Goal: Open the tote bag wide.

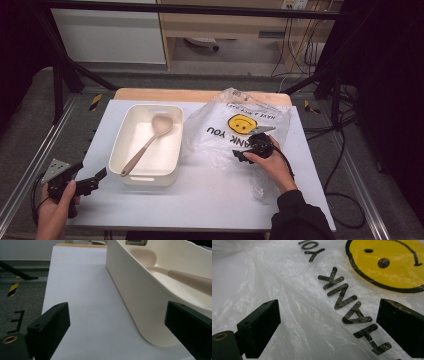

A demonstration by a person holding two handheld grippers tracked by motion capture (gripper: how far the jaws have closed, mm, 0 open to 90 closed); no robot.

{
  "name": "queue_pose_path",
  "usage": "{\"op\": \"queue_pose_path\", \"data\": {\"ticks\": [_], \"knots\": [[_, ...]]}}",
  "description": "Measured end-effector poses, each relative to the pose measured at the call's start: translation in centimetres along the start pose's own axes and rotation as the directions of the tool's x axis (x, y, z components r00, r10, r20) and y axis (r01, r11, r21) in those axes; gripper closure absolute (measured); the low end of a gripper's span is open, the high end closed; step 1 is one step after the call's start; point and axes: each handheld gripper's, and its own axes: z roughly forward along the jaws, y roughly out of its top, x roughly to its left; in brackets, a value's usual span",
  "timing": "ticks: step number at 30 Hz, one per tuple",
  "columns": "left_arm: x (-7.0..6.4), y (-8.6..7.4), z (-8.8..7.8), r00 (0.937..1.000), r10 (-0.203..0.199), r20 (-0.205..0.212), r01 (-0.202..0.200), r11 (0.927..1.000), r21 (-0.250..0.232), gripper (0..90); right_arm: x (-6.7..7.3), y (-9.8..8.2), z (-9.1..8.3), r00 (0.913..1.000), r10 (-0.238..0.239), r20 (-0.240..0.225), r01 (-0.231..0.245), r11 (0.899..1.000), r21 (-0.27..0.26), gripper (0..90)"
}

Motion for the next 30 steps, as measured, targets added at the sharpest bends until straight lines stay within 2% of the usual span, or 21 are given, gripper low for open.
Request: {"op": "queue_pose_path", "data": {"ticks": [8, 15, 20, 25, 30], "knots": [[-0.06, 0.03, 0.04, 1.0000, 0.002, 0.000, -0.002, 1.0000, -0.002, 5.9, 0.01, -0.76, 0.84, 0.9999, -0.008, -0.012, 0.009, 0.999, 0.036, 5.4], [-0.10, 0.02, 0.09, 1.0000, 0.001, 0.001, -0.001, 1.0000, -0.001, 6.0, 0.30, -0.85, 1.03, 0.9992, -0.040, 0.010, 0.039, 0.999, 0.035, 9.1], [-0.08, 0.02, 0.08, 1.0000, 0.001, -0.003, -0.001, 1.0000, -0.001, 5.9, 0.52, -0.63, 0.85, 0.9989, -0.048, 0.004, 0.048, 0.999, 0.015, 28.6], [-0.13, 0.03, 0.09, 1.0000, 0.002, 0.001, -0.002, 1.0000, 0.000, 5.9, 0.74, -0.43, 0.88, 0.9987, -0.050, -0.011, 0.050, 0.999, -0.010, 54.5], [-0.11, 0.01, 0.12, 1.0000, 0.002, -0.001, -0.002, 1.0000, 0.001, 5.9, 0.85, -0.33, 0.97, 0.9983, -0.056, -0.015, 0.056, 0.998, -0.019, 74.3]]}}
